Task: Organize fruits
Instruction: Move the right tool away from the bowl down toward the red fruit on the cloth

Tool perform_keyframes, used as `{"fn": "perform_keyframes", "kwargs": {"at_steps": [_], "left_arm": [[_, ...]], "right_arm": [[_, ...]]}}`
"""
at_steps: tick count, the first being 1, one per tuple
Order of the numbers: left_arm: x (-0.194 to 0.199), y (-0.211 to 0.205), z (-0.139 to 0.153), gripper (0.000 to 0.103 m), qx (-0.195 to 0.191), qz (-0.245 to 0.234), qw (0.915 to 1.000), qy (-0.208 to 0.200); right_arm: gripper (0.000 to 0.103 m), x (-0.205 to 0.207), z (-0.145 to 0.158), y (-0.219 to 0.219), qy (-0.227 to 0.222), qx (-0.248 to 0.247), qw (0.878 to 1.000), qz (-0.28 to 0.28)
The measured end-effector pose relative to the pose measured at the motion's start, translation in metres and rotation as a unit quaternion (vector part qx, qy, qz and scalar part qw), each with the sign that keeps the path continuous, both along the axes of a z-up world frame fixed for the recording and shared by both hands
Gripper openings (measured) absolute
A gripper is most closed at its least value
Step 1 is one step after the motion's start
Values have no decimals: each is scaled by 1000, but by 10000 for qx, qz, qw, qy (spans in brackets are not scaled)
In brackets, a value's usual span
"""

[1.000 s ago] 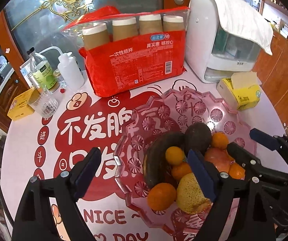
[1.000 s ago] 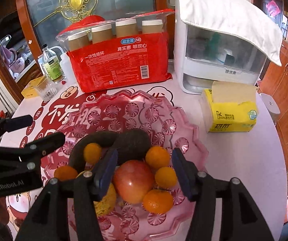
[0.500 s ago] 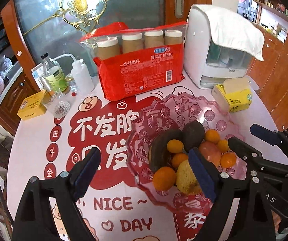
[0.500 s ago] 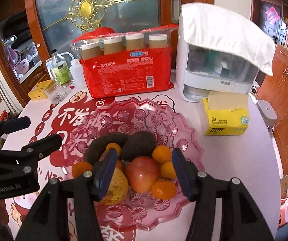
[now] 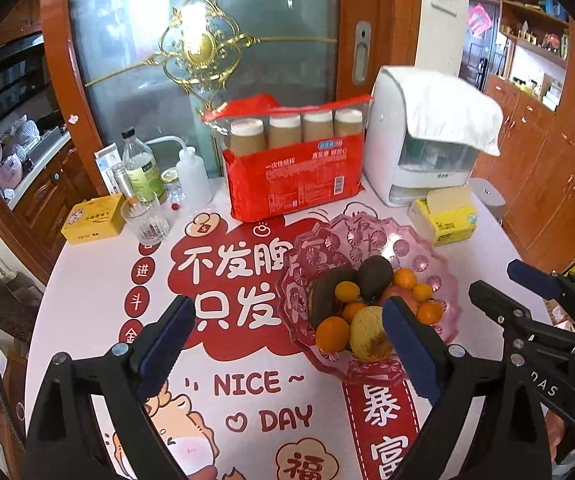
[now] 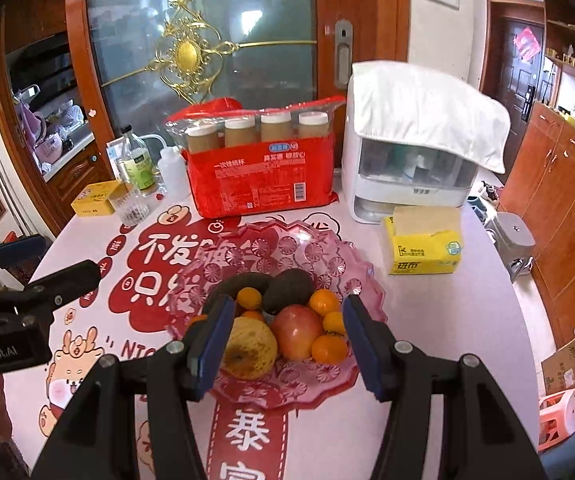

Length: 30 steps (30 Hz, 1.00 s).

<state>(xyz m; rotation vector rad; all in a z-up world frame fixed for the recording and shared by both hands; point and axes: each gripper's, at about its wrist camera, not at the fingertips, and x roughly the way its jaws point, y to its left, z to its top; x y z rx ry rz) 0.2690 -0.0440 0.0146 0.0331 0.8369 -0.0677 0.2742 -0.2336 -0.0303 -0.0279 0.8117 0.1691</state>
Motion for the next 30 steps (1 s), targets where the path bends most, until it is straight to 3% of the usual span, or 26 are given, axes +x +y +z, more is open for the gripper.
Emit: {"fn": "perform_keyframes", "kwargs": {"at_steps": [9,18,25,30], "left_arm": [[-46,29,17,97,-93,-57,9998,-153],[-87,75,25,98,-105,-60,9998,-169],[-111,112,26,98,-215,-15,9996,-164],[-122,132,8,98,-260,-45,9996,34]], "right_arm": [[63,-49,28,32,-268,-52,9995,146],[63,-88,37,70,-321,-23,9991,260],[63,-116,34,100,-271,-47,9992,293],[63,-133,17,116,-99,-190,9994,257]]}}
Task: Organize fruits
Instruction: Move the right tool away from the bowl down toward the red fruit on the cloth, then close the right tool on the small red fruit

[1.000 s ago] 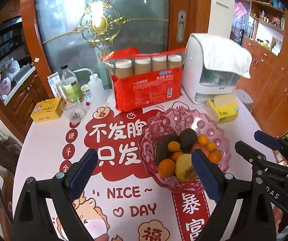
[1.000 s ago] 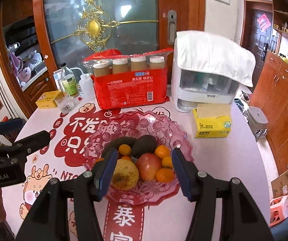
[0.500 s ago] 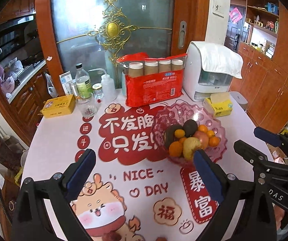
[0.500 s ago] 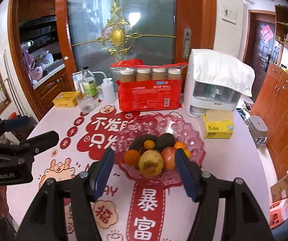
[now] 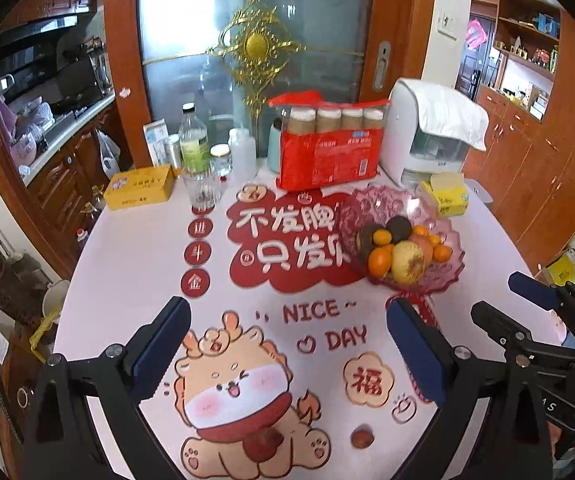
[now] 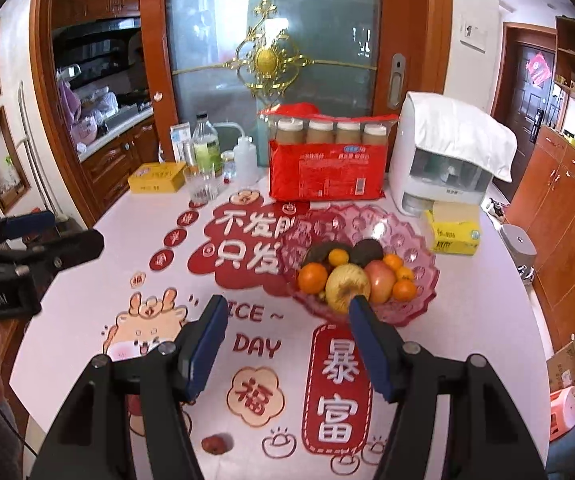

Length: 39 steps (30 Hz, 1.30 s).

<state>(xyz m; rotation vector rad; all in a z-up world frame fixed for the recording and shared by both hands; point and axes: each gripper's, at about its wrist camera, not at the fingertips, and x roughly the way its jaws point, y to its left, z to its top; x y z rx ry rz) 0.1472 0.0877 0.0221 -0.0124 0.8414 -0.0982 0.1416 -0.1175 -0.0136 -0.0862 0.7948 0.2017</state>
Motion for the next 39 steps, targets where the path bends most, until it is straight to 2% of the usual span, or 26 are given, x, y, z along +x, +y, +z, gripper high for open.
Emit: {"fn": "perform_keyframes", "kwargs": {"at_steps": [4,11,18,23,31,36,38,39], "left_arm": [[-7,9,-23,98,1,-80,9997,241],[-24,20,-82,98,74,-263,9963,820],[-38,33,-145,98,106,-254,9891,1443],[-41,38,-179,98,157,-219,9836,1786],[-47,33,-211,98,254,-469,9813,1850],[-45,26,-217,87,318,-611,9812,1802],[-45,23,-220,80,363,-668,9809,1790],[-45,22,-222,72,371,-707,9803,1809]], "right_arm": [[63,-11,-20,9,226,-32,9997,-61],[63,-31,-67,28,724,-197,9971,-117],[63,-48,-114,45,1252,-220,9917,-180],[63,-53,-146,51,1572,-154,9872,-238],[63,-56,-182,55,1930,-6,9807,-316],[63,-53,-194,62,2014,-34,9790,-300],[62,-53,-199,65,2038,-73,9786,-277],[62,-53,-201,66,2045,-84,9785,-268]]}}
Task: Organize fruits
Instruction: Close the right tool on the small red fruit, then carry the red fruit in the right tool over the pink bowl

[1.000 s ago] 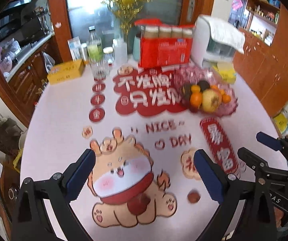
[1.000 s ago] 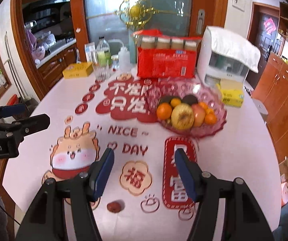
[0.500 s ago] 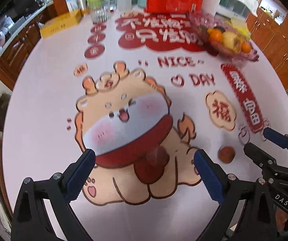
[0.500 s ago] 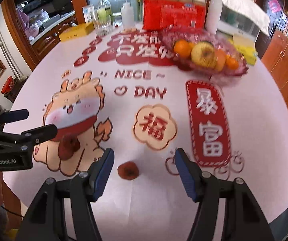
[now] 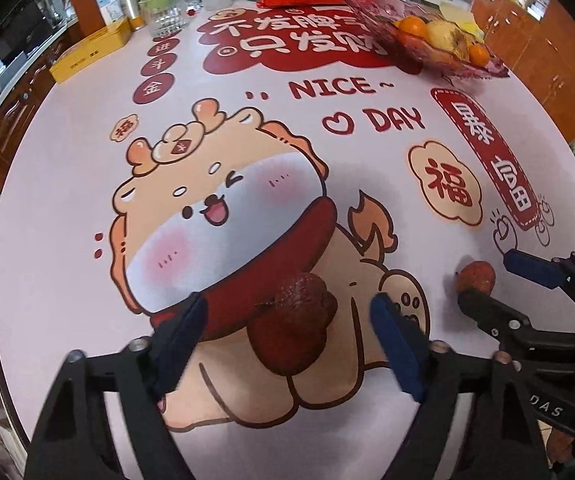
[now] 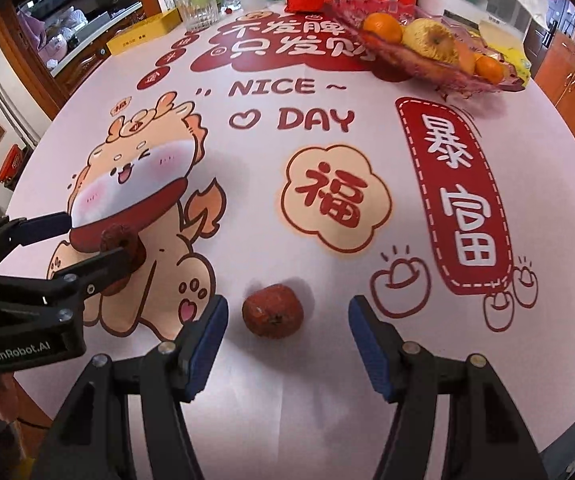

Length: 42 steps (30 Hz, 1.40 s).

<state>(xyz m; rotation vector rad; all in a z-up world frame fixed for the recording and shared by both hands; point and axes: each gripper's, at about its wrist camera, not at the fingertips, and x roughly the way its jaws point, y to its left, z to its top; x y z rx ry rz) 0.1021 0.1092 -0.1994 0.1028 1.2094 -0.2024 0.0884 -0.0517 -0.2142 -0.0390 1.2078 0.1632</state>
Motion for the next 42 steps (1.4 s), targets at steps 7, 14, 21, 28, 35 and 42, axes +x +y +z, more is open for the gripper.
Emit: {"fn": "perform_keyframes", "kwargs": {"at_steps": [7,14,21,28,35,42], "left_arm": [[1,-5,-12,50,-15,-93,9998,156],[3,-1,-14,27,-152,-39,9996,225],[2,-1,-3,26,-402,50,9988,291],[-1,-20,58,26,-719,-189,9970,-195],[17,-49,154,26,-842,-471,9893,-1097],[49,-84,259,26,-602,-566,9722,-2192]], "right_arm": [[42,-1,-13,0,84,-23,9999,57],[32,-1,-13,-1,74,32,9999,151],[31,-2,-4,-4,82,109,9997,194],[31,0,37,-15,-218,25,9993,307],[31,17,118,-37,-906,-122,9943,554],[31,47,241,-81,-2102,-100,9762,535]]}}
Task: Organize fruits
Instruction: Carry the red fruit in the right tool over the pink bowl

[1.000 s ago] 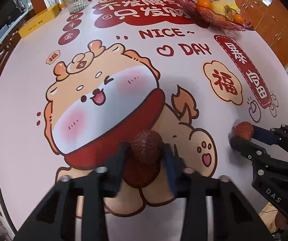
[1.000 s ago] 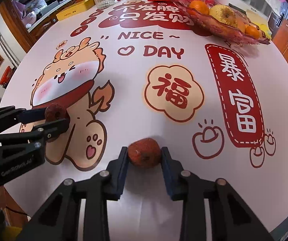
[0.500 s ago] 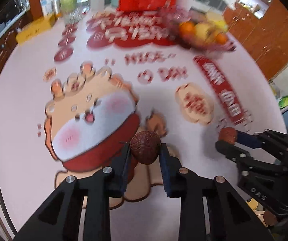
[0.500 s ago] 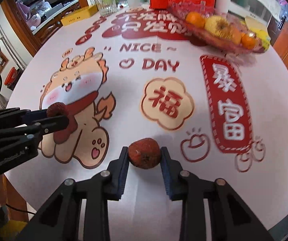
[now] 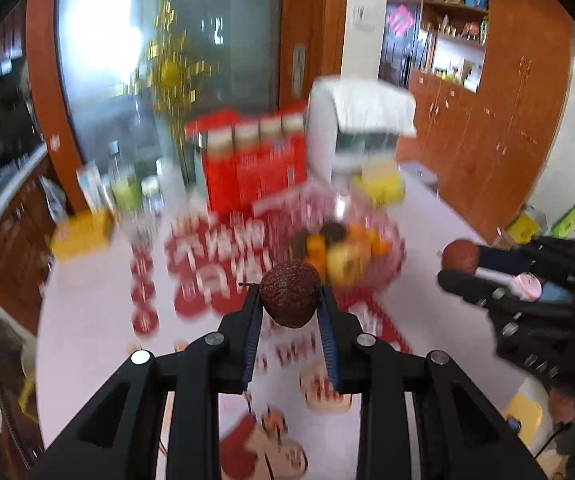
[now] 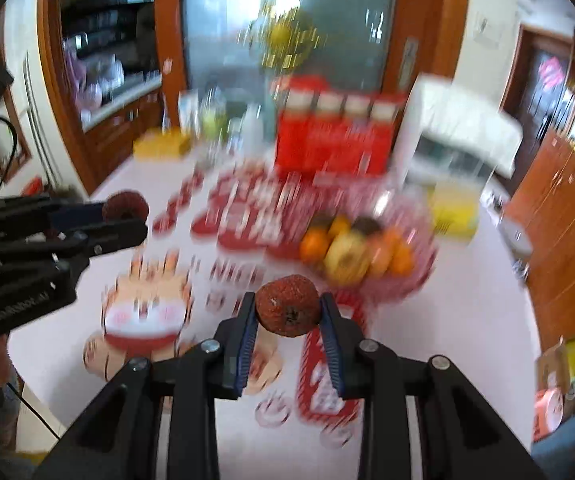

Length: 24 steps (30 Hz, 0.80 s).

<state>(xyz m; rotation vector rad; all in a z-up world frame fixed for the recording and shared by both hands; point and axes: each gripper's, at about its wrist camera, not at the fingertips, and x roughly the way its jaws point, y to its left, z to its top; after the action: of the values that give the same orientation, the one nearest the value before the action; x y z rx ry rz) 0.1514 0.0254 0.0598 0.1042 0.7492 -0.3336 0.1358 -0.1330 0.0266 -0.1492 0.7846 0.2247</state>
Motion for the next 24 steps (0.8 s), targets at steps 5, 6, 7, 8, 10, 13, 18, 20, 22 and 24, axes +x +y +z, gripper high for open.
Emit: {"fn": "perform_keyframes", "kwargs": {"at_steps": [5,6,7,8,10,13,18,20,22,24], "left_arm": [[28,-25,51,26,-40,150,9986,-499],[34,-32,55,26,-40,178,9985,-524],[42,-38,59,26,-35,212,9983,-550],[50,-46,61,26,-20,250,9981,-568],[65,-59,60,26,11,305,9980,-548],[88,-81,49,26,55,386,9985,-397],[122,-105,8,26,224,545,9983,-41],[134,-111,-11,26,299,616,9975,148],[147,-116,-30,26,355,698,9963,363],[159,-119,-47,26,389,751,9949,543]], "right_arm": [[31,27,62,-30,-557,94,9984,53],[31,34,71,-36,-670,88,9977,72],[31,42,78,-43,-768,70,9970,81],[31,47,81,-45,-812,61,9966,85],[31,64,84,-54,-876,56,9961,109],[31,93,72,-63,-823,62,9965,165],[31,140,28,-78,-386,157,9991,116],[31,156,7,-84,-148,222,9996,121],[31,165,-9,-86,1,232,9997,98],[31,178,-29,-91,190,244,9995,95]]}}
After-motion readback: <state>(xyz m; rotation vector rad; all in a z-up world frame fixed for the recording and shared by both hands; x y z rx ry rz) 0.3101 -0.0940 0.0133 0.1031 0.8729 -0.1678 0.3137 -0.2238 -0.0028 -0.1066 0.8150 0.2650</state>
